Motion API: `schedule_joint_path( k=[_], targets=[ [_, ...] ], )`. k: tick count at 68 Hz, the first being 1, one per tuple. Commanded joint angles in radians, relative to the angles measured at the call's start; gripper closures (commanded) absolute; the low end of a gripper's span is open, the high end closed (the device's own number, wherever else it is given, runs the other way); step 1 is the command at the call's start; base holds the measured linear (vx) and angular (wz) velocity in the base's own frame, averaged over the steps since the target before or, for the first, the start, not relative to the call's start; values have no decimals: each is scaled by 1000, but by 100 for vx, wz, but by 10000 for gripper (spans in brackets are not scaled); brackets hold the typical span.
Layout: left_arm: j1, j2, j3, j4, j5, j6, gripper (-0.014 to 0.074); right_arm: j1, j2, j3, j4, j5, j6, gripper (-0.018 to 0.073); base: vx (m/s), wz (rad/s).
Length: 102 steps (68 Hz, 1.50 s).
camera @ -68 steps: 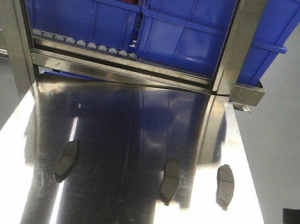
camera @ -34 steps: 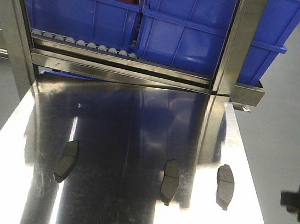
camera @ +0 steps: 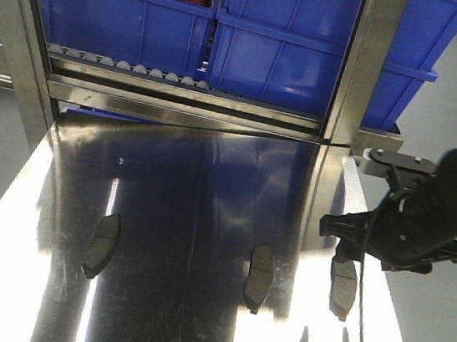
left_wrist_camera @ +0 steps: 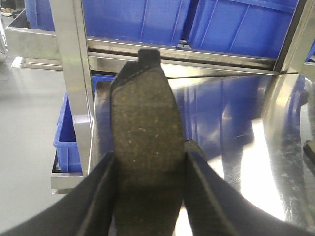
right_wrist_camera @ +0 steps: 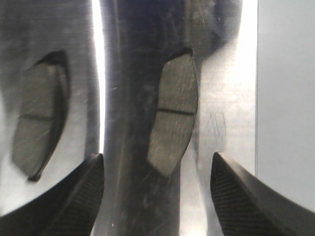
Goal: Move and align brake pads A on conveyor
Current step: 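Lower the right gripper onto the brake pad nearest the right arm, then close the right gripper on the brake pad and lift it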
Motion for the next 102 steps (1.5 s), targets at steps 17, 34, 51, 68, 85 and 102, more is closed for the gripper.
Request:
schedule_joint_path(
  k=[17, 34, 51, 68, 85, 102],
  targets=[
    [-3, 11, -26, -8, -99, -2, 602, -12, 190, -195, -19, 104, 21, 106, 0, 0],
    [-3, 11, -26, -8, -99, -2, 602, -59, 251, -204, -3, 103, 16, 106, 0, 0],
    [-3, 11, -26, -8, -99, -2, 602, -54, 272, -206, 7, 89, -22, 106, 0, 0],
    [-3, 11, -26, -8, -99, -2, 602, -54, 297, -206, 21, 74, -21, 108, 0, 0],
    [-3, 11, -26, -8, -99, -2, 602, -54, 309, -206, 22, 68, -21, 241, 0, 0],
    [-3, 11, -26, -8, -99, -2, 602, -54, 281, -205, 24, 70, -21, 543, 0, 0]
  ],
)
